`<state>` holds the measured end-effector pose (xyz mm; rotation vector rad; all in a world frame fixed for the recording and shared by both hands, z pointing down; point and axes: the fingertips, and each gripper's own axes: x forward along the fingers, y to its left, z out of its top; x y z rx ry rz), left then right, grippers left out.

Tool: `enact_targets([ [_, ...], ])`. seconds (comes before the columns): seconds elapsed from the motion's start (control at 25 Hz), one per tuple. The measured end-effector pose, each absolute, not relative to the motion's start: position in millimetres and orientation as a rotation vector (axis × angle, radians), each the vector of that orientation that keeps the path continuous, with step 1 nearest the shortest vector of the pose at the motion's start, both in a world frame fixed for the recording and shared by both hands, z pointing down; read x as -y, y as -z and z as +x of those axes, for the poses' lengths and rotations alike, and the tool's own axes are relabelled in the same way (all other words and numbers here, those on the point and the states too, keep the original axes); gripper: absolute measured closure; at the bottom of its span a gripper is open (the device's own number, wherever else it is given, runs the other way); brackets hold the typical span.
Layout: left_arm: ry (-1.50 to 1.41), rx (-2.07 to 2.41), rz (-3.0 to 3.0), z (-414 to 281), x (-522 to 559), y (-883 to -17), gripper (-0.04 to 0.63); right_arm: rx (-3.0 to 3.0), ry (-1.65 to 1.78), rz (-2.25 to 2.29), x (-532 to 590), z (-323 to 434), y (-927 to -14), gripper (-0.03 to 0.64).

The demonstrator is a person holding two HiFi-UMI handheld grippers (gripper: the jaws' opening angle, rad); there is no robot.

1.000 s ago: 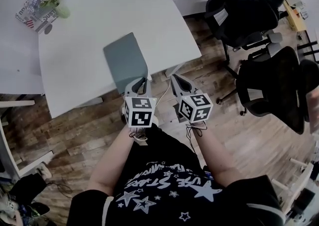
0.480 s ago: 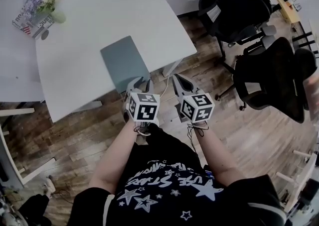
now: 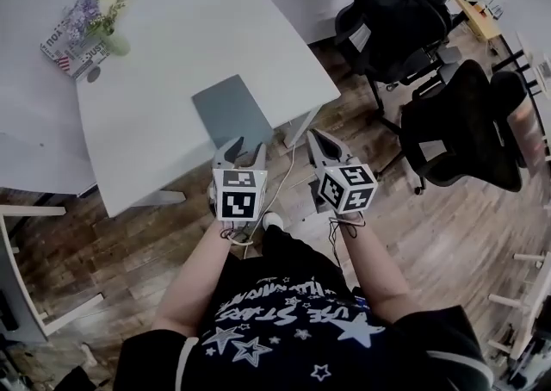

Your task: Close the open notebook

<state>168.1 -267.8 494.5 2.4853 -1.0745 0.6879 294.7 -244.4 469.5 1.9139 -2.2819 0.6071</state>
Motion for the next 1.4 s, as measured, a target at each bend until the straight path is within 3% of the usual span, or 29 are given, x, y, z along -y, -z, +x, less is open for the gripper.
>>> enact_targets([
  [0.64, -0.405, 1.111, 2.611, 26.0, 225.8, -410.4, 0.495, 2.234, -0.461, 2.027, 192.1, 184.4, -419.8, 0.615],
  [1.08, -0.426, 1.036, 2.634, -68.3, 159.9, -429.3, 0.531, 2.168, -0.435, 2.137, 102.9, 111.4, -421.9, 0.615],
  [1.4, -0.469, 1.023, 2.596, -99.4, 122.1, -455.0, 0.549, 2.134, -0.478, 2.099, 58.3, 93.2, -441.8, 0.615],
])
